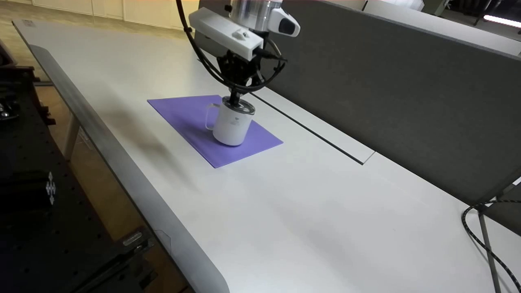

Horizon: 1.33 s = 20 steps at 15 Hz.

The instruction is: Slide the lid to close the object

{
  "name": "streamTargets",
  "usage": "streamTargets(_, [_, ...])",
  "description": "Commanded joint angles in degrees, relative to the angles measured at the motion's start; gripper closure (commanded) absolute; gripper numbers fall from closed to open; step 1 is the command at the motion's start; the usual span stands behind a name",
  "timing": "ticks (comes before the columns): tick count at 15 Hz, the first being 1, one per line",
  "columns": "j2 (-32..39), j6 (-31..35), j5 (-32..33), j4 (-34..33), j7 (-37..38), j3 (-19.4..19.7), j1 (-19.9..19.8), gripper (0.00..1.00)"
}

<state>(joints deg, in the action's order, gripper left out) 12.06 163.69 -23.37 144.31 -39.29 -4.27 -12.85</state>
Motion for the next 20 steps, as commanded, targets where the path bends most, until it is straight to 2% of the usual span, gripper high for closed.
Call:
streamTargets(1, [1.82,2.92,-0.53,-0.64,-1.59,-0.33,-0.39,1.0])
streamTargets(9, [3.17,-1.49,0.33,-1.2,-1.12,-0.04,-0.48,1.0])
streamTargets(20, [5.37,-5.41,8.52,-3.56,3.47,2.9,0.24,1.0])
